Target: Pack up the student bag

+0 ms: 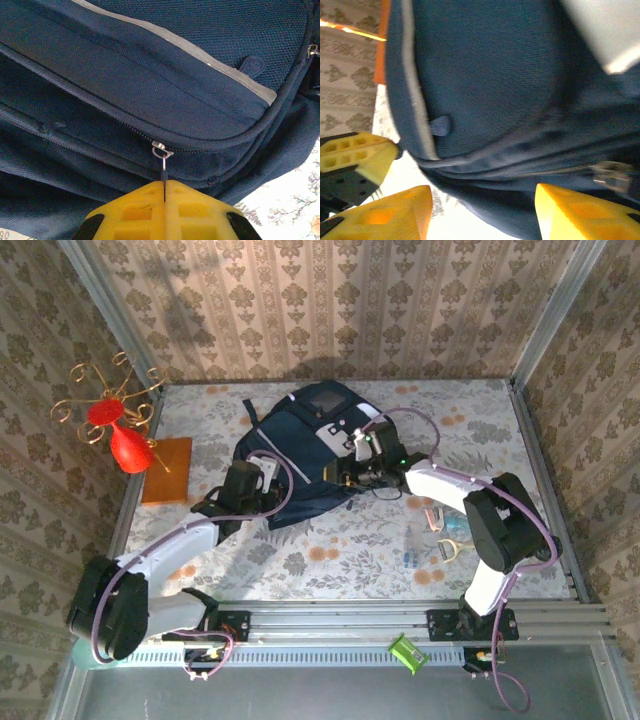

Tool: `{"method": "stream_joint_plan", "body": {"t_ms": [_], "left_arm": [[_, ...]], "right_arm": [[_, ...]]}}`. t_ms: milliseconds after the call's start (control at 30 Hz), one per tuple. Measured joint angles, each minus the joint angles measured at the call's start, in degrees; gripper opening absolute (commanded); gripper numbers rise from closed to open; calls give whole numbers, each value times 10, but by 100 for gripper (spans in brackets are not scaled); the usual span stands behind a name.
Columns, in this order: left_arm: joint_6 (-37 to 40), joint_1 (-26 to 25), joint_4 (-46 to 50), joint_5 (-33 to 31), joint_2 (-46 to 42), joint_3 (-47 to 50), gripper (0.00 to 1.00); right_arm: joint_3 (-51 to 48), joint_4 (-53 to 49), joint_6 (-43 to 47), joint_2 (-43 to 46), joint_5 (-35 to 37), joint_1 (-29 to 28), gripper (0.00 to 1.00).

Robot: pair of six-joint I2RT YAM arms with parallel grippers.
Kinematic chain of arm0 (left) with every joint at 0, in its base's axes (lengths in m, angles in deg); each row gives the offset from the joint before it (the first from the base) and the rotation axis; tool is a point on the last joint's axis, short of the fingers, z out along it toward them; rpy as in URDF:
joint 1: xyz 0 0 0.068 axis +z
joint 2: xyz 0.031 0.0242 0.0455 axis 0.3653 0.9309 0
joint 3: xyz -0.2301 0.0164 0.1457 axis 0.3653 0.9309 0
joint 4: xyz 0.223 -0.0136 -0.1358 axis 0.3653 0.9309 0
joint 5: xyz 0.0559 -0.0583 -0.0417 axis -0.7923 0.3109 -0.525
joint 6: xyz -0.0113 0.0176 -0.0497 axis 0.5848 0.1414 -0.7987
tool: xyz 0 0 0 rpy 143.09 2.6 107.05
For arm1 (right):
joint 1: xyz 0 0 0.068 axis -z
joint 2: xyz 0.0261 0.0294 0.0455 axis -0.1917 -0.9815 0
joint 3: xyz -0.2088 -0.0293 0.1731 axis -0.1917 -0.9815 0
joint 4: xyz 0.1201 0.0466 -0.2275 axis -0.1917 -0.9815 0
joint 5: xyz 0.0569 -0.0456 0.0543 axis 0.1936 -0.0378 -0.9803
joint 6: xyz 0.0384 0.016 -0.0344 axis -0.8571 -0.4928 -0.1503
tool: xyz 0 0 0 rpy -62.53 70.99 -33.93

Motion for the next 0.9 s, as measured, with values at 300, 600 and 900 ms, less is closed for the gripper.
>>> {"method": "stream_joint_plan", "body": {"t_ms": [300, 600, 900], "left_arm": [[0, -1, -3, 0, -4, 2, 0], [0, -5, -6, 0, -4, 4, 0], [0, -8, -11, -5, -4, 9, 0]], "right_arm": [[3, 40, -71, -30, 34, -17, 54], [0, 95, -130, -48, 60, -18, 54], [13, 99, -158, -76, 86, -25, 23]]}}
